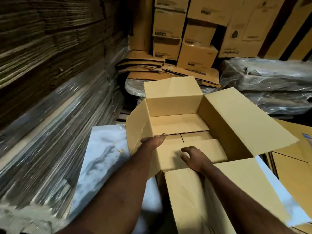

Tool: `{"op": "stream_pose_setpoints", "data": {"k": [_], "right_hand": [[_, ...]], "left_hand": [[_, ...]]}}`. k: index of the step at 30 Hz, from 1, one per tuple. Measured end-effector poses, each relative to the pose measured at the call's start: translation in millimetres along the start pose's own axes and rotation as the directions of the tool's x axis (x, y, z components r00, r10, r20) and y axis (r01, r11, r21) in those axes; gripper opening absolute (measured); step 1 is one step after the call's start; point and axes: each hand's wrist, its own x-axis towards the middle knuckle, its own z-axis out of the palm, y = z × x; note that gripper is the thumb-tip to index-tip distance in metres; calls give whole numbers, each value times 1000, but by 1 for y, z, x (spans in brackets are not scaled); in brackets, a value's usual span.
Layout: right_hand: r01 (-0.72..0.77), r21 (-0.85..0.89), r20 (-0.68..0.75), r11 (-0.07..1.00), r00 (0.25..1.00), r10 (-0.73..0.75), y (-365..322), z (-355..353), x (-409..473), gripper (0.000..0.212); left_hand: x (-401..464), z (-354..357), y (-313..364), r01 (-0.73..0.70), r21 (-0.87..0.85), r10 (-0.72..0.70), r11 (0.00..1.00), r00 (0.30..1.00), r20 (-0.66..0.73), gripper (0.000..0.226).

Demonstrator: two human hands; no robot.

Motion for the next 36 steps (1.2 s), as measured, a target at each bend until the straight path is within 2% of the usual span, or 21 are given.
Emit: {"op": "stream_pose_setpoints", "data": {"k": [3,5,7,9,14,19,22,26,32,36], "right_hand": [[-5,-16,34,1000,999,5,0,4,0,42],[-13,-19,24,1000,1000,14,1,3,-1,41],[-28,-24,37,999,999,29,1,2,-2,45],[-53,-33,104,998,993,57,0,2,-1,54],[-124,32,246,992,963,113,-12,-9,3,95],[-95,-239,389,966,903,185,0,-34,17,108],[-138,-298,376,944,893,249,9,-40,30,103],[-185,-247,274,951,928,252,13,-45,37,81],[-161,-338,322,927,906,275,37,-68,71,92],[-156,-399,283,903,916,283,47,-76,73,89]], "left_hand": [[26,3,3,-73,-181,78,981,997,24,66],[30,11,3,18,-257,-29,966,999,-42,72],[22,19,3,64,-233,-110,970,975,-192,81],[3,20,5,40,-223,-106,974,950,-294,73],[-8,7,11,-191,-417,58,889,949,-310,54],[-31,5,18,-387,-574,257,722,920,-297,32],[-57,3,29,-441,-657,360,611,894,-265,26],[-96,-4,55,-472,-687,437,553,866,-244,15],[-130,-7,77,-463,-741,463,487,856,-230,28],[-137,-9,84,-455,-760,456,463,858,-236,28]]}}
